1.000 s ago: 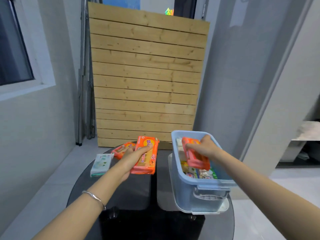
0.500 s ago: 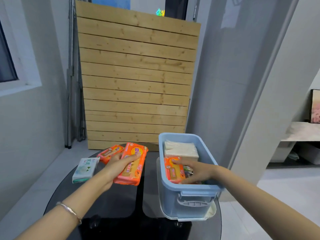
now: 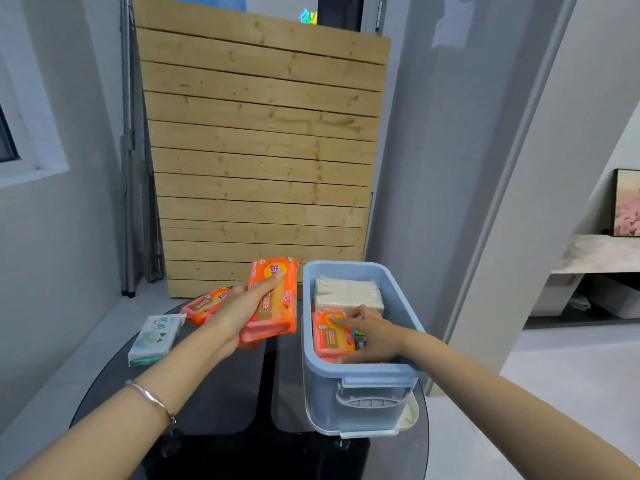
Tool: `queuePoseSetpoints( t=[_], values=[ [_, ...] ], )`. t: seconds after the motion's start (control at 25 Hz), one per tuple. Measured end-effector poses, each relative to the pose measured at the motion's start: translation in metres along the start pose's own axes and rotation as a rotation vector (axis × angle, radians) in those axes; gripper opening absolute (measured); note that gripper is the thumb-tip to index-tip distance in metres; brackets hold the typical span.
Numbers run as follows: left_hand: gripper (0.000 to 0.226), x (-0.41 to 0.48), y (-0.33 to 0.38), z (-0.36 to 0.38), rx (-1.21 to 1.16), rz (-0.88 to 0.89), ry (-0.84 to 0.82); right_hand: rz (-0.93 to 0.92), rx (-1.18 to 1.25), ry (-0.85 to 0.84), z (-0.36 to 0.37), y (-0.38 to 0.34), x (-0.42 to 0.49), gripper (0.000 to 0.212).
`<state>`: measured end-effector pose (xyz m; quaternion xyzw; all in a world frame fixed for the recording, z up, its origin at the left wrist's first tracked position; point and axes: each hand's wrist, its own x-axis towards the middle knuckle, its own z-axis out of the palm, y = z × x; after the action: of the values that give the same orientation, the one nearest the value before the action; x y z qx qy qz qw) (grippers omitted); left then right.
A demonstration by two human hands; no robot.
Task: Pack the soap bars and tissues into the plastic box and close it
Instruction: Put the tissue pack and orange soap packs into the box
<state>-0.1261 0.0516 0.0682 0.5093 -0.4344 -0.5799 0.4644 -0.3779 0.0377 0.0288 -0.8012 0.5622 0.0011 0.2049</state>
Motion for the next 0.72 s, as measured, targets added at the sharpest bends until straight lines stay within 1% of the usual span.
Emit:
queuePoseSetpoints(
  t=[0.04,0.08,0.16,0.2,0.24,0.28,0.36,0.48,0.56,0.64,0.68,0.72],
  values=[
    [0.042,0.001,0.006,0.007,-0.002,0.009,-0.020,-0.007,0.142,0.032,-0.005,0.000,-0.004,0.079],
    [0.041,0.004,0.012,0.014,0.019,0.019,-0.043,-0.015,0.313,0.105,-0.013,-0.001,-0.008,0.074],
    [0.042,0.010,0.021,0.033,0.114,0.046,-0.098,-0.050,0.569,0.298,-0.037,0.000,-0.020,0.068],
    [0.042,0.012,0.023,0.046,0.164,0.056,-0.129,-0.072,0.643,0.342,-0.049,0.003,-0.025,0.072],
    [0.042,0.014,0.024,0.059,0.201,0.063,-0.163,-0.106,0.680,0.330,-0.060,0.006,-0.031,0.078],
    [0.042,0.016,0.023,0.072,0.224,0.062,-0.195,-0.132,0.658,0.284,-0.068,0.007,-0.035,0.084],
    [0.044,0.020,0.018,0.095,0.254,0.048,-0.241,-0.159,0.489,0.200,-0.073,0.009,-0.039,0.097],
    [0.047,0.030,0.008,0.115,0.296,0.036,-0.264,-0.167,0.313,0.176,-0.072,0.011,-0.039,0.111],
    [0.045,0.033,0.004,0.121,0.288,0.004,-0.274,-0.171,0.191,0.163,-0.070,0.012,-0.037,0.117],
    [0.043,0.037,-0.001,0.125,0.299,-0.021,-0.274,-0.161,0.094,0.185,-0.066,0.014,-0.033,0.117],
    [0.044,0.038,-0.003,0.125,0.344,0.001,-0.274,-0.150,0.079,0.209,-0.064,0.015,-0.031,0.117],
    [0.047,0.039,-0.005,0.122,0.442,0.068,-0.275,-0.138,0.079,0.227,-0.062,0.017,-0.029,0.116]
  ],
)
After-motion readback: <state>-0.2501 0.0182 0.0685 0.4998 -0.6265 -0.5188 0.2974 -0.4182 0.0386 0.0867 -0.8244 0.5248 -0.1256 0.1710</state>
